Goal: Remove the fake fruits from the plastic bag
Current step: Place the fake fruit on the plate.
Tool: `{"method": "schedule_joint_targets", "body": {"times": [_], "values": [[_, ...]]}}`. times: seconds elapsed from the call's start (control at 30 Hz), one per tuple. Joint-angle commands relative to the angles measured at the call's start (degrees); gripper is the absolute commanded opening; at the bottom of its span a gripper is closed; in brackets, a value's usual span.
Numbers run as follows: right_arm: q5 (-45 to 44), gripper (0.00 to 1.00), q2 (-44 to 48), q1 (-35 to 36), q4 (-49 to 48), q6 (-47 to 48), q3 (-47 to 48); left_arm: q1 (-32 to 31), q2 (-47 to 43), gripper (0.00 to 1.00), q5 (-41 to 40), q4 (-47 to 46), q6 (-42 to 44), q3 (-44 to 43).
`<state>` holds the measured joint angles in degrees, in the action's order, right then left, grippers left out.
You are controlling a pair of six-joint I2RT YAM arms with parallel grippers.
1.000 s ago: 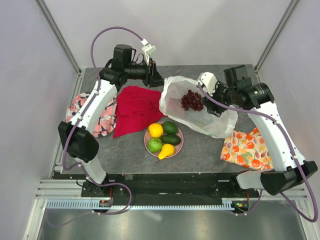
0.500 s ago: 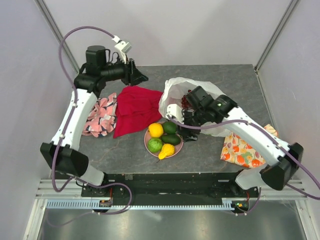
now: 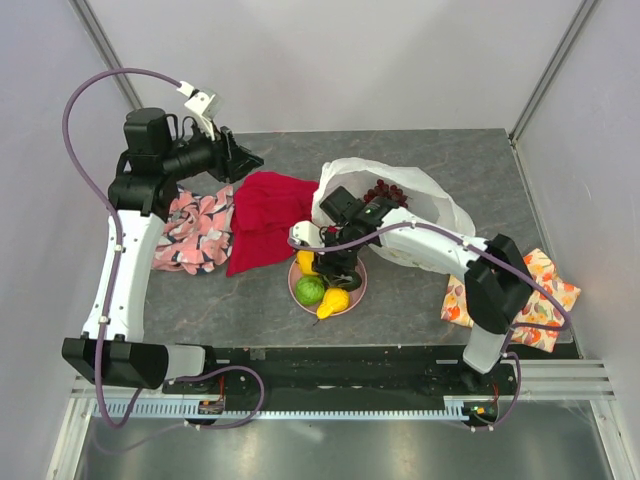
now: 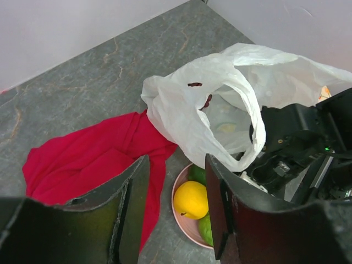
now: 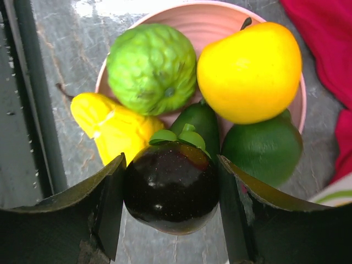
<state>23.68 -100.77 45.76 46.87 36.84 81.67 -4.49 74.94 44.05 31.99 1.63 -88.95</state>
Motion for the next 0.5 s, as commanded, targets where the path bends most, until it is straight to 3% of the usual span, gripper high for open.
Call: {"method": "schedule_joint_targets", "body": {"times": [0.0, 0.03, 0.1, 0.13, 0.3, 0.47], "values": [[0.4, 0.6, -2.0, 1.1, -4.2, 0.6, 2.3, 1.1, -1.5, 0.52, 0.9, 0.5, 1.7, 0.6], [0.0, 0.65, -2.2, 1.3, -4.4, 0.6, 2.2, 1.2, -1.5, 0.52, 1.2, 0.4, 1.5, 0.5], [-1.7, 0.94, -2.1, 1.9, -5.3, 0.1, 1.9, 1.2, -1.3, 0.52, 1.5, 0.3, 1.4, 0.8], [-1.9, 0.98, -1.7, 2.0, -5.4, -0.5, 2.2, 1.2, -1.2, 0.52, 2.0, 0.2, 1.0, 0.9], [-3.1, 0.98, 4.2, 1.9, -0.3, -2.9, 6.6, 1.3, -0.5, 0.52, 3.3, -0.4, 0.5, 0.3], [-7.4, 0.98, 16.6, 1.9, 7.8, -4.4, 8.1, 1.2, 2.9, 0.53, 5.0, -2.3, -1.1, -1.6]]}}
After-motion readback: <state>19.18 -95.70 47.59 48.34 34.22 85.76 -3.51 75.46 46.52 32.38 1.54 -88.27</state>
